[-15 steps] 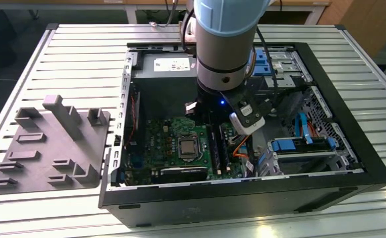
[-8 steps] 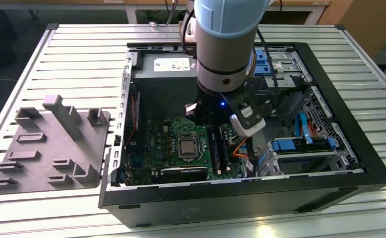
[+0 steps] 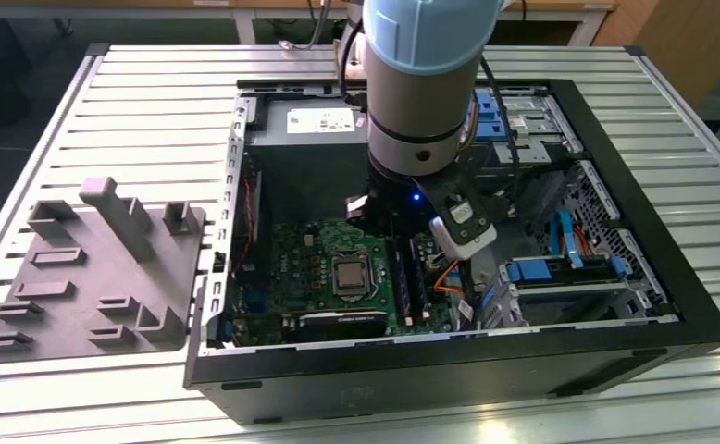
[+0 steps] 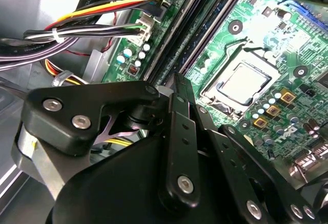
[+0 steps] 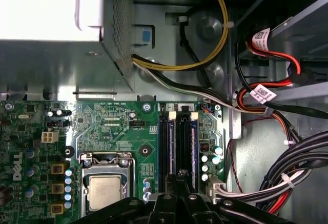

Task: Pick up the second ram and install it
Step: 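Press down the second ram until it locks into place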

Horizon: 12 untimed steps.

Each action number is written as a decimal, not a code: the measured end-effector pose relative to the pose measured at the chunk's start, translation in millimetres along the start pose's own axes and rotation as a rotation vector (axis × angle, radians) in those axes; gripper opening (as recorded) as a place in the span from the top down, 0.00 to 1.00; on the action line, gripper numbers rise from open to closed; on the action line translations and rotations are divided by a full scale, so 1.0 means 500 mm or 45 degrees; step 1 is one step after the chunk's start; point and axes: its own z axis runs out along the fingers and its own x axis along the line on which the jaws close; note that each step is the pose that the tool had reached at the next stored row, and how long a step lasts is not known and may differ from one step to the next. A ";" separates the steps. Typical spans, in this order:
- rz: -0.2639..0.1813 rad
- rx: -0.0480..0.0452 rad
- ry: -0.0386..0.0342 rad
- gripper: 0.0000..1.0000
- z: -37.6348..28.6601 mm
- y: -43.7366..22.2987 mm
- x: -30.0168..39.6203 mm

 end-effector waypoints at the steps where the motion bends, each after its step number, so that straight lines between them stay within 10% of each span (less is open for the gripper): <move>1: 0.000 0.000 0.0000 0.89 0.000 -0.001 0.000; 12: 0.000 0.000 0.0000 0.89 -0.001 -0.009 0.000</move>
